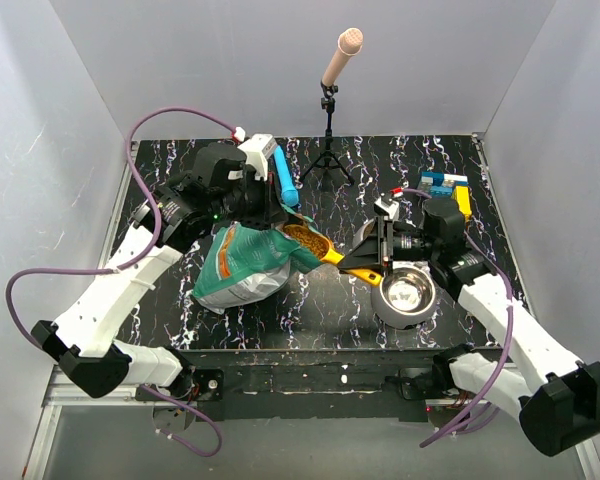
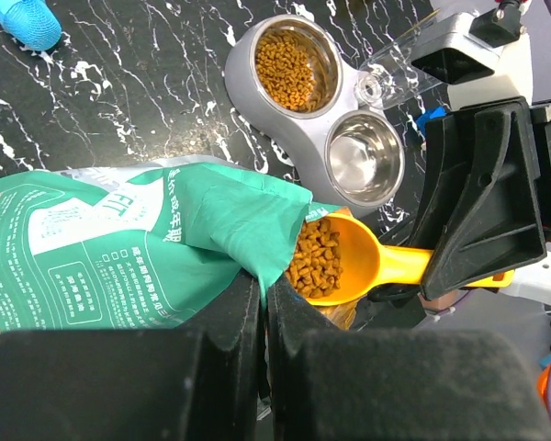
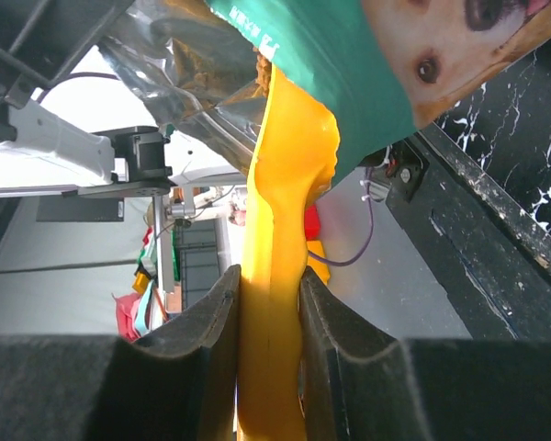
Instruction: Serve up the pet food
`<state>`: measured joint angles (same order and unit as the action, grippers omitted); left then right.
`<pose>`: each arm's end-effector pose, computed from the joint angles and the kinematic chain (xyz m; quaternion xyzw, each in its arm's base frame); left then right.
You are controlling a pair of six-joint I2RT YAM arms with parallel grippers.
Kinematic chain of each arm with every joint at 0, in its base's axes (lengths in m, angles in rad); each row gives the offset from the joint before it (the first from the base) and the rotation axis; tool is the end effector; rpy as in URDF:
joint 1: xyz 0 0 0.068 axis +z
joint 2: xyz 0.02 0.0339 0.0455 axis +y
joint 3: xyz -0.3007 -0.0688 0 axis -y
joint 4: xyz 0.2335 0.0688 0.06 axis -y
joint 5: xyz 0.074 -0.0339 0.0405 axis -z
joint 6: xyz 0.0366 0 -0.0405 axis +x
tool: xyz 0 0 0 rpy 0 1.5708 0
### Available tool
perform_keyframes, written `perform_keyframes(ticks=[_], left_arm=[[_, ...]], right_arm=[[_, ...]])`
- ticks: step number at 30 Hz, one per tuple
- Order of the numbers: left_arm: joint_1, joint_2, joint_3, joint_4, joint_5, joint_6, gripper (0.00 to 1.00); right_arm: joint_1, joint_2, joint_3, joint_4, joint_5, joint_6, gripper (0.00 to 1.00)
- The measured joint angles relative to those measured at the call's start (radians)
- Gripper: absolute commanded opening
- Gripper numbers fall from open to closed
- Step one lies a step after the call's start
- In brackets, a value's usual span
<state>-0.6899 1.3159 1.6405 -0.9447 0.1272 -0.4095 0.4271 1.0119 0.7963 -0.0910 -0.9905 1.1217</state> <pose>0.1792 -0.1539 0.4717 0.1528 0.8746 -0.2868 0.3599 0.1613 0.1070 0.3487 -0.0224 0.7630 0.6376 0.1035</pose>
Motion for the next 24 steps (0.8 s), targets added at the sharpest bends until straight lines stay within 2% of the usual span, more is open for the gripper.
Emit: perform_keyframes(ticks=[9, 15, 24], left_arm=[[-0.005, 0.006, -0.015, 0.035, 0.043, -0.010, 0.00], [-0.006, 0.005, -0.016, 0.054, 0.050, -0.011, 0.00], [-0.006, 0.005, -0.027, 0.074, 0.072, -0.022, 0.00]], right_arm=[[-0.068, -0.114, -0.148, 0.196, -0.027, 0.156, 0.01], [-0.124, -0.201, -0.159, 0.197, -0.050, 0.185, 0.01], [-0.141, -0.232, -0.180, 0.193, -0.061, 0.195, 0.01]])
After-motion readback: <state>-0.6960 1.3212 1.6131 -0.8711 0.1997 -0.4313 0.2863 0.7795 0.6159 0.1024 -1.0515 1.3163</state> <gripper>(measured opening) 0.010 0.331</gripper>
